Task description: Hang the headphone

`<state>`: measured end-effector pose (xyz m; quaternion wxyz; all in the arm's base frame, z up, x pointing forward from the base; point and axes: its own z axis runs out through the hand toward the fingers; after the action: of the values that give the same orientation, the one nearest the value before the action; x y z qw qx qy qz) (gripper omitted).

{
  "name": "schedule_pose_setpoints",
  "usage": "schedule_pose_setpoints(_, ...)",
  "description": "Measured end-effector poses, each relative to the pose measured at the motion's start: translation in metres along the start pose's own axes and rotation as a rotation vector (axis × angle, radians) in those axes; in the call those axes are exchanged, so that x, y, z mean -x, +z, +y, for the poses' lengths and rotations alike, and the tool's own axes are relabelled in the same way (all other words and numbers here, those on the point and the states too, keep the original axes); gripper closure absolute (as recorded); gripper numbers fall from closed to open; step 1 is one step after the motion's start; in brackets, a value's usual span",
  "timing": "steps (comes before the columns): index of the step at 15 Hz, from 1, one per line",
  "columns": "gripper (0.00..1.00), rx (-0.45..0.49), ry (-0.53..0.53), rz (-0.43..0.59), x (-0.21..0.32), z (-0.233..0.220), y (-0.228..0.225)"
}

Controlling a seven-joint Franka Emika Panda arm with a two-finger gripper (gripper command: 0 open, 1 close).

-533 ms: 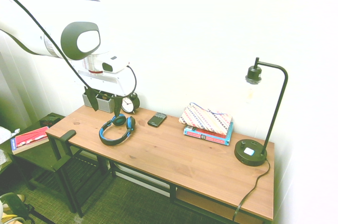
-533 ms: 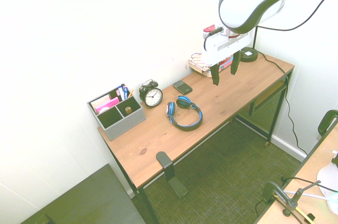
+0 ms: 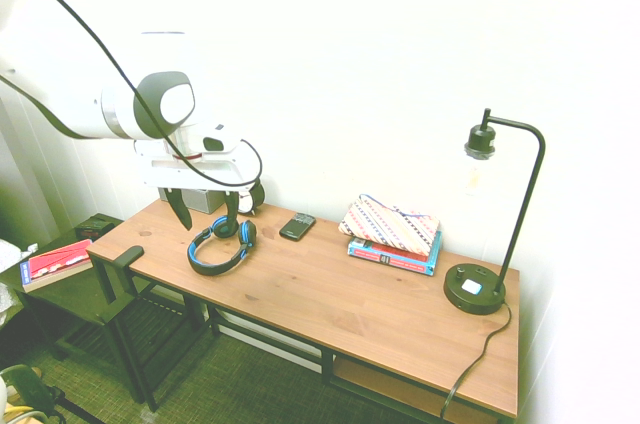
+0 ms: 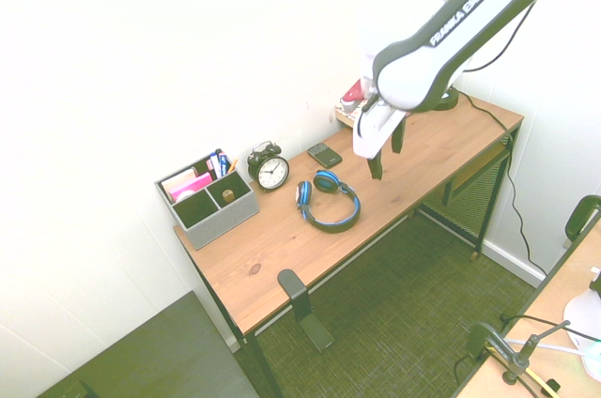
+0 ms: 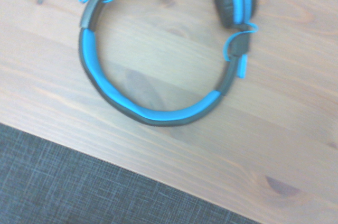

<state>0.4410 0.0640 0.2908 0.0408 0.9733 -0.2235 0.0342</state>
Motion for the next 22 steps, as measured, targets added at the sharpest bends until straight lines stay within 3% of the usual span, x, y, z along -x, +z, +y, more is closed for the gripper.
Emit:
schedule_pose_setpoints(9,0.00,0.043,-0.565,-0.065,-0.022,-0.085,0.083)
schedule_pose_setpoints(12,0.00,0.045,-0.654,-0.075,-0.022,-0.111,0.093)
schedule_pose_setpoints(13,1.00,0.056,-0.668,-0.092,-0.020,-0.116,0.096)
schedule_pose_setpoints(22,1.00,0.075,-0.709,-0.141,-0.002,-0.141,0.110)
